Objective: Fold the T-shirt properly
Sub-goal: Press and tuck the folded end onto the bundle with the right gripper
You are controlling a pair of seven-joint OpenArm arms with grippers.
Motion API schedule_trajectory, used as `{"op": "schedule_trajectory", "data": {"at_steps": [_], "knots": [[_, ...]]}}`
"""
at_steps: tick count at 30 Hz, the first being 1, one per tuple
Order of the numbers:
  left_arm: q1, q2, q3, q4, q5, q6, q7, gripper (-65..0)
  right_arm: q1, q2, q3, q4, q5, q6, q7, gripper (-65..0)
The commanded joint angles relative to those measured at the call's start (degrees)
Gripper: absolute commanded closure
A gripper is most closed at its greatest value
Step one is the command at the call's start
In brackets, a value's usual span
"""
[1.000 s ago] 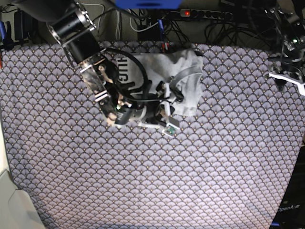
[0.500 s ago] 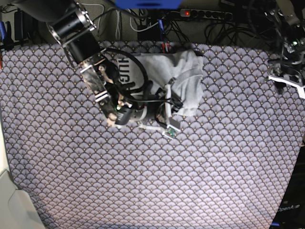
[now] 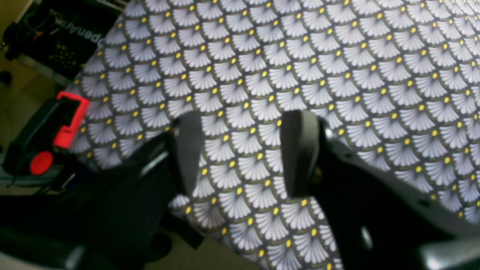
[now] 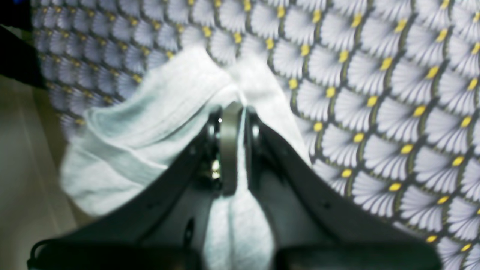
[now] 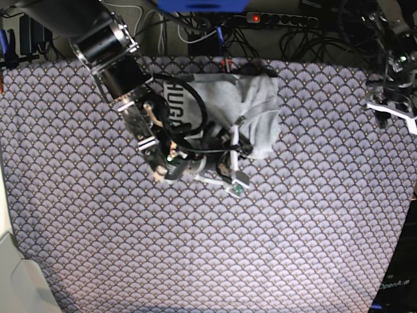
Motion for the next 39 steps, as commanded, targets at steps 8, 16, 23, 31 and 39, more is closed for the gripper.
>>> {"op": "schedule_trajectory", "data": {"at_steps": [8, 16, 23, 31, 39], "knots": [[-0.3, -0.7, -0.3, 1.0, -0.1, 0.2, -1.2, -33.1, 1.7, -0.2, 0.1, 0.3, 1.1, 0.3, 4.7, 0.0], [-0.4, -0.7, -0.3, 1.0, -0.1, 0.2, -1.2, -33.1, 2.7, -0.4, 5.4, 0.0, 1.1, 0.3, 4.6, 0.0], [-0.4, -0.7, 1.8, 1.0, -0.1, 0.2, -1.2, -33.1, 2.4, -0.3, 5.9, 0.0, 1.1, 0.3, 4.5, 0.0], [-0.4, -0.7, 2.3, 1.0, -0.1, 0.2, -1.2, -33.1, 0.3, -0.3, 5.7, 0.0, 1.1, 0.4, 4.1, 0.0], [-0.4, -0.7, 2.5, 1.0, -0.1, 0.2, -1.2, -33.1, 0.0, -0.4, 5.6, 4.1, 1.1, 0.5, -1.1, -6.5]]}}
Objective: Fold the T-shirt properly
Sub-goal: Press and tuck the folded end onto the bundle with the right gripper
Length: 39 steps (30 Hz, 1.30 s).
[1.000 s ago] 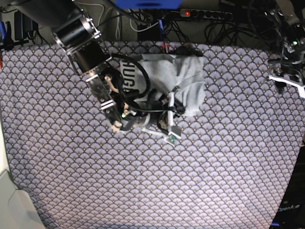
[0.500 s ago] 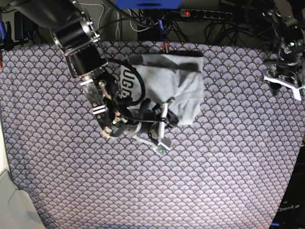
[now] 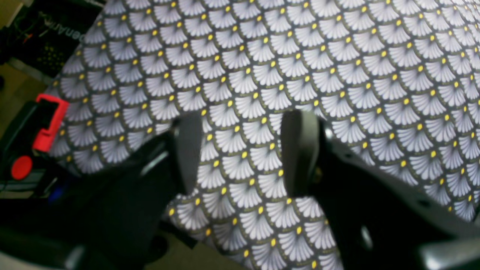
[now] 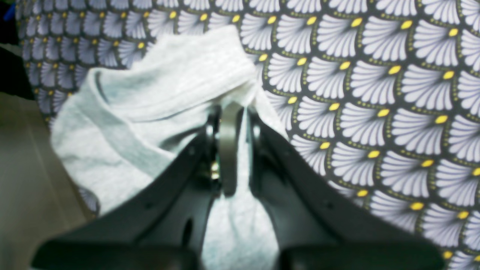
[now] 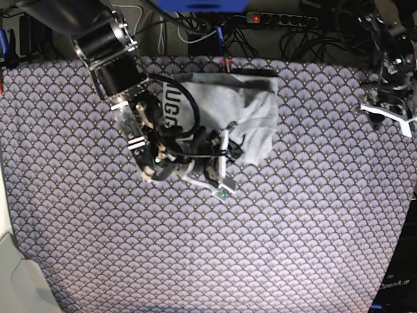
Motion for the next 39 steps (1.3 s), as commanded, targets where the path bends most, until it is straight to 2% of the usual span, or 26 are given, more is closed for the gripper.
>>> {"op": "schedule_trajectory", "data": {"at_steps": [1, 12, 23, 30, 39], "knots": [[-0.2, -0.7, -0.2, 1.0, -0.1, 0.2, -1.2, -33.1, 0.8, -0.4, 0.1, 2.0, 1.2, 0.5, 1.3, -6.6], [-0.2, -0.7, -0.5, 1.0, -0.1, 0.2, -1.2, -33.1, -1.9, 0.8, 0.2, 11.8, 1.2, 0.5, 1.3, -6.2], [-0.1, -0.7, -0.5, 1.0, -0.1, 0.2, -1.2, -33.1, -4.2, 0.9, 0.1, 10.7, 1.2, 0.5, 1.3, -6.5], [0.2, -0.7, -0.5, 1.0, -0.1, 0.2, -1.2, -33.1, -3.1, 0.6, 0.0, 10.7, 1.2, 0.5, -4.1, -6.6], [0.3, -0.7, -0.6, 1.2, -0.1, 0.2, -1.2, -33.1, -3.3, 0.6, -2.2, 11.0, 1.3, 0.7, -3.4, -6.5]]}}
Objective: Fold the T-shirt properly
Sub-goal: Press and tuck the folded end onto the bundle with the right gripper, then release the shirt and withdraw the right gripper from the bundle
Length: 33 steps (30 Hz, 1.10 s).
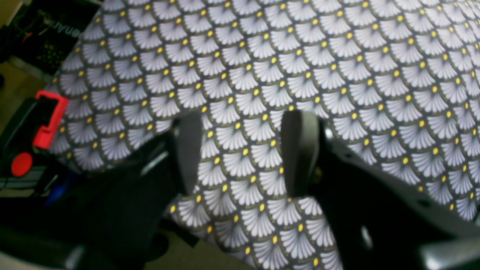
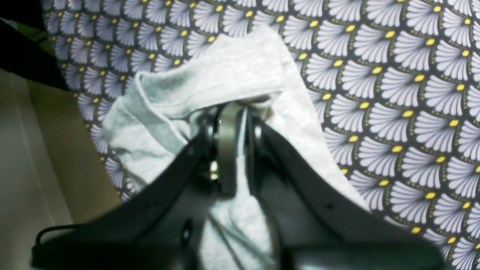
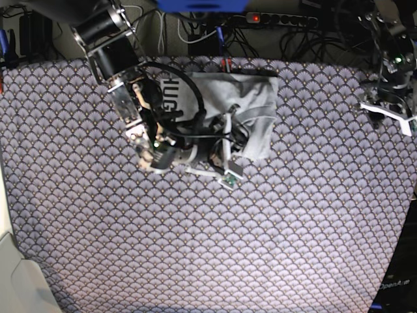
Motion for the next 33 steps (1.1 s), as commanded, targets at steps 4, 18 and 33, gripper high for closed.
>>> {"op": "schedule_trajectory", "data": {"at_steps": [4, 18, 33], "knots": [[0.0, -0.7, -0.4, 1.2, -0.1, 0.0, -1.2, -33.1, 1.6, -0.5, 0.0, 0.9, 1.1, 0.5, 1.3, -6.6], [0.0, -1.0, -0.4, 1.1, -0.1, 0.0, -1.2, -33.1, 3.3, -0.6, 5.4, 1.3, 1.2, 0.2, 4.0, -24.0], [-0.6, -0.9, -0.4, 1.1, -0.1, 0.0, -1.2, -33.1, -10.9, -2.2, 19.8, 25.7, 1.3, 0.3, -1.3, -24.0]]}}
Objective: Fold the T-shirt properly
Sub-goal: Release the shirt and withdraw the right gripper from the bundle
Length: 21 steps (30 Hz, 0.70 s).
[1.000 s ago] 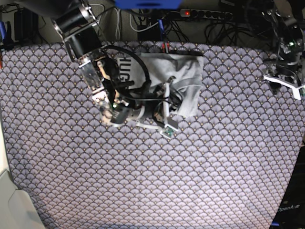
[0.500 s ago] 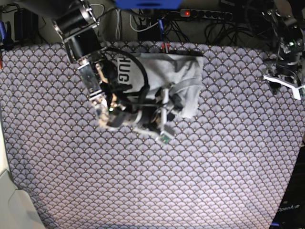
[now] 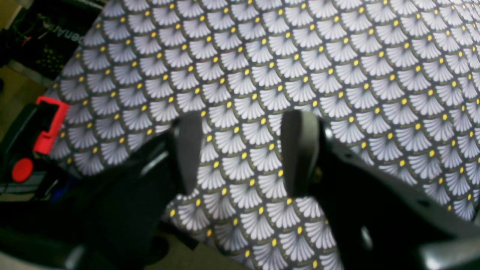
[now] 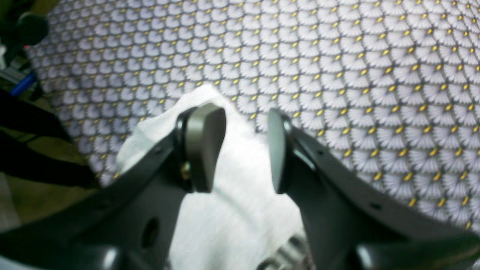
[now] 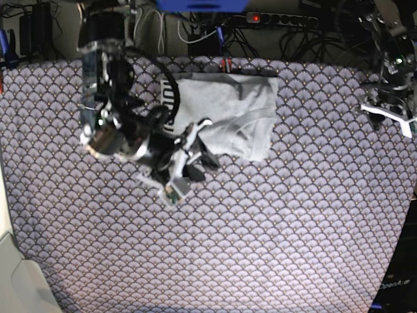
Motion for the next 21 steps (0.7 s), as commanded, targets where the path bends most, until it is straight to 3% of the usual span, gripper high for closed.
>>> {"op": "schedule_trajectory", "data": {"at_steps": [1, 4, 10, 18, 21], "knots": [[-0.3, -0.9, -0.1, 1.1, -0.1, 0.0, -1.2, -33.1, -0.3, 0.0, 0.1, 1.7, 0.9, 0.4, 1.5, -24.0], [-0.3, -1.0, -0.1, 1.1, -0.1, 0.0, -1.2, -33.1, -3.9, 0.0, 1.9, 1.8, 0.9, 0.5, 1.7, -21.5], [-0.3, -0.8, -0.1, 1.1, -0.1, 0.0, -1.3, -33.1, -5.4, 0.0, 4.1, 0.8, 0.6, 0.5, 1.7, -0.6], [-0.3, -0.7, -0.2, 1.2, -0.2, 0.0, -1.3, -33.1, -4.4, 2.3, 4.3, -6.8, 0.8, 0.6, 1.8, 0.0], [-0.3, -0.7, -0.2, 1.2, -0.2, 0.0, -1.3, -33.1, -3.9, 2.5, 4.1, -8.8, 0.8, 0.6, 4.2, 0.0]]}}
